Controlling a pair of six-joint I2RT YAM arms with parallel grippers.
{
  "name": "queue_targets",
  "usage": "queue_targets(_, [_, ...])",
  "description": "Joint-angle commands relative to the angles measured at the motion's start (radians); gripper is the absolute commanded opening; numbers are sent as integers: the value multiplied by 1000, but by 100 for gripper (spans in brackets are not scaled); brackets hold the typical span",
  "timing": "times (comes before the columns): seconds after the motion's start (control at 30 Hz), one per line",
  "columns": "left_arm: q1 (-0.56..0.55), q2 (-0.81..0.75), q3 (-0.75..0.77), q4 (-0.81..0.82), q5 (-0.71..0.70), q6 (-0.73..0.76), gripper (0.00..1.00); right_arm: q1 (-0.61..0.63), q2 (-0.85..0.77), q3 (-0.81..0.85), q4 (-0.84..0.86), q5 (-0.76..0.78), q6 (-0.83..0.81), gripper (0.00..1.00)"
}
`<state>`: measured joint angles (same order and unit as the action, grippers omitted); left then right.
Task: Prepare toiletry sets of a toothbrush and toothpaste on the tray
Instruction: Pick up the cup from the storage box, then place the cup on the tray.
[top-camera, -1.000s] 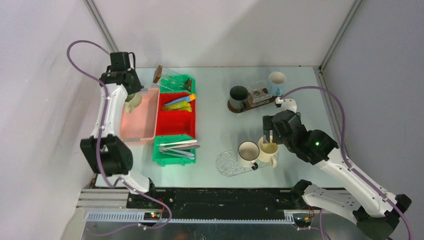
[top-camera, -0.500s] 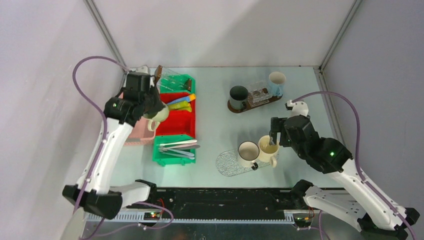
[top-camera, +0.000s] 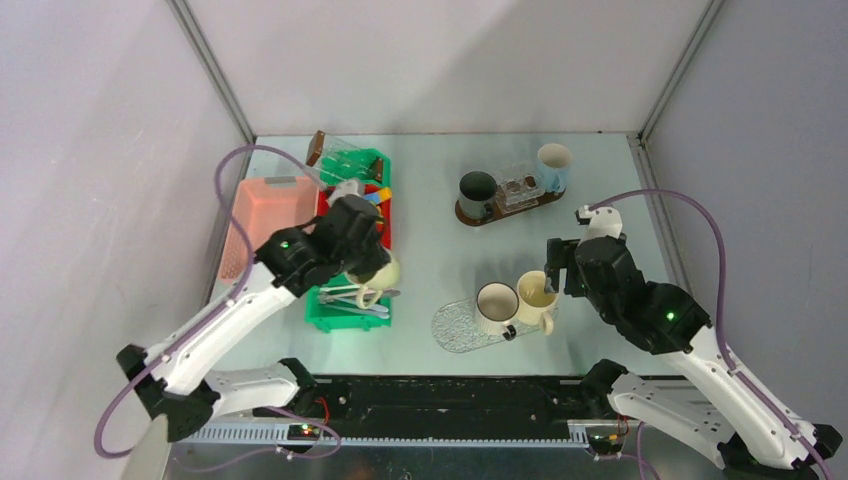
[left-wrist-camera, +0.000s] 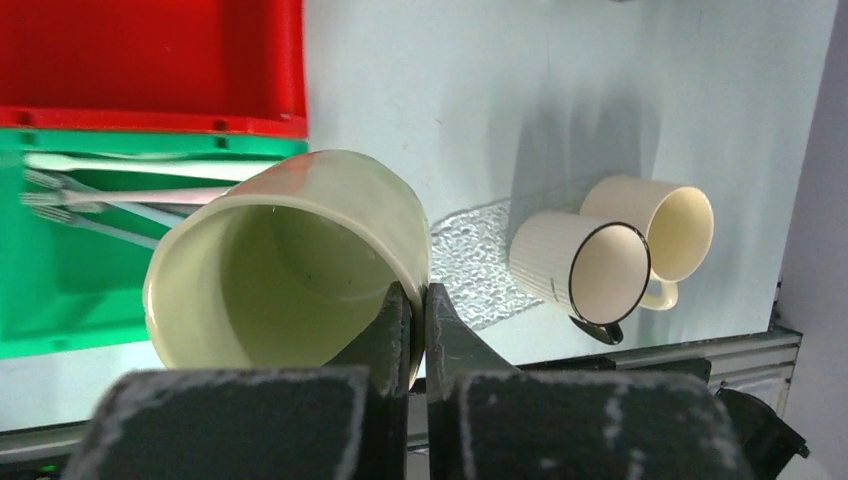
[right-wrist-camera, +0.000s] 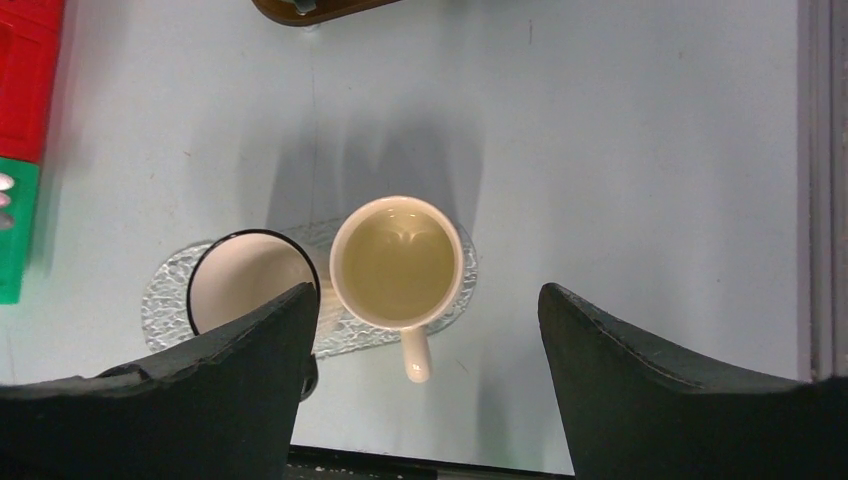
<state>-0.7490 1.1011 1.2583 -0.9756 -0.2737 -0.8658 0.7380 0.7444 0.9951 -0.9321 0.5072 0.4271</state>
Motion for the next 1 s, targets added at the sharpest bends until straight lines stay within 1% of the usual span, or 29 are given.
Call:
queue_targets(0.0, [-113, 59, 14, 111, -94, -174, 0, -6, -16, -10, 34, 44, -45, 84])
queue_targets(0.17, [-207, 173, 15, 178, -86, -260, 0, -9, -40, -21, 38, 49, -68, 84])
queue_targets(0.37, [-274, 328, 63, 219, -42, -292, 0, -9, -75, -36, 37, 45, -75, 84])
queue_targets(0.47, [-288, 400, 82, 225, -20, -302, 0, -8, -95, -52, 40, 43, -79, 85])
queue_targets(0.57, [-291, 427, 87, 228, 0, -314, 0, -7, -114, -67, 49, 39, -85, 85])
queue_targets(0.83, [-293, 518, 111, 202, 106, -308, 4, -5, -163, -105, 72, 38, -90, 87])
queue_targets(0.97, [-294, 523, 75, 228, 139, -325, 10, -3, -174, -118, 83, 34, -90, 87])
